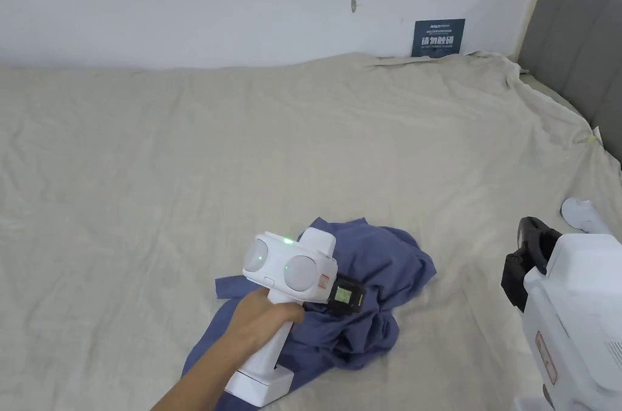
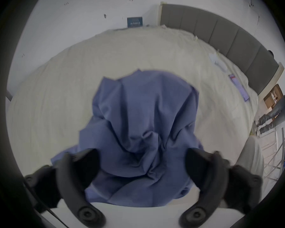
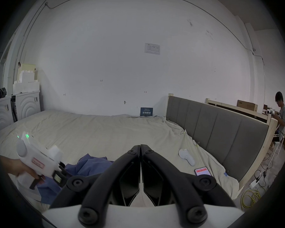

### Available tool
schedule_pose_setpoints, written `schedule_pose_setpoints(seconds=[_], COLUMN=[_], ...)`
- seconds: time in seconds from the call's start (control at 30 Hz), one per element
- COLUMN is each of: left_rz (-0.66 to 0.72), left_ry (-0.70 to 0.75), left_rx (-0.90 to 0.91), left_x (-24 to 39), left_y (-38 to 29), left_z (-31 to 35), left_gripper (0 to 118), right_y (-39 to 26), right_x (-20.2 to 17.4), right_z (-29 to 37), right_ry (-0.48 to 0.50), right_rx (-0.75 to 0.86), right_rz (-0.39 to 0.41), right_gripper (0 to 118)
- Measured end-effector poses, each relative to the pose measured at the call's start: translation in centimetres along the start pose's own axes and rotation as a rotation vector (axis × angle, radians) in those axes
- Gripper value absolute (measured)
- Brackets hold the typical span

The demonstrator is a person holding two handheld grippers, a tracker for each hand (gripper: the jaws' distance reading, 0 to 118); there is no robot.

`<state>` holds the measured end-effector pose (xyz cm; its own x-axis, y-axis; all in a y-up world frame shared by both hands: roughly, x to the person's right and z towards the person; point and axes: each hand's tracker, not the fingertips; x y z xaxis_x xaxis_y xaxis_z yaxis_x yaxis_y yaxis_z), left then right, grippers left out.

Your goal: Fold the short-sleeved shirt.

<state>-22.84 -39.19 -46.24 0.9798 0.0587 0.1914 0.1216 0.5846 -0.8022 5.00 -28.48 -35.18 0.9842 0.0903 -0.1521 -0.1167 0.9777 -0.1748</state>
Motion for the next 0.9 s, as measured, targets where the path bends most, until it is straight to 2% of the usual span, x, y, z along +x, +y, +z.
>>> schedule_pose_setpoints(seconds=[0.2,0.33,0.67,0.73,0.77,0.87,0.9], left_rz=[0.024,0.025,0.028,0.043,0.042,0.024,0.021], left_ry=[0.012,0.072,0.361,0.415,0.442,0.506,0.518], left_rx=[0.258,0.399,0.737,0.786,0.807,0.843,0.848], left_x=[-1.2,-2.1,-4.9,-5.2,-5.4,-5.3,-5.4], left_y=[1.7,1.6,-4.4,-5.9,-6.6,-8.5,-8.9], left_z=[8.0,13.2,18.1,18.4,18.5,18.6,18.5], left_gripper=[117,117,113,105,97,57,36], right_y=[0.8,1.5,2.3,2.4,2.4,2.5,2.6], right_x=[-0.1,-0.5,-1.0,-1.2,-1.4,-1.7,-1.7], right_z=[0.4,0.6,0.8,0.9,0.9,1.1,1.1], right_ry=[0.002,0.004,0.018,0.022,0.024,0.024,0.024], right_rx=[0.024,0.043,0.081,0.086,0.087,0.092,0.093], right_rz=[-0.008,-0.011,-0.023,-0.024,-0.022,-0.016,-0.016], right_gripper=[0,0,0,0,0,0,0])
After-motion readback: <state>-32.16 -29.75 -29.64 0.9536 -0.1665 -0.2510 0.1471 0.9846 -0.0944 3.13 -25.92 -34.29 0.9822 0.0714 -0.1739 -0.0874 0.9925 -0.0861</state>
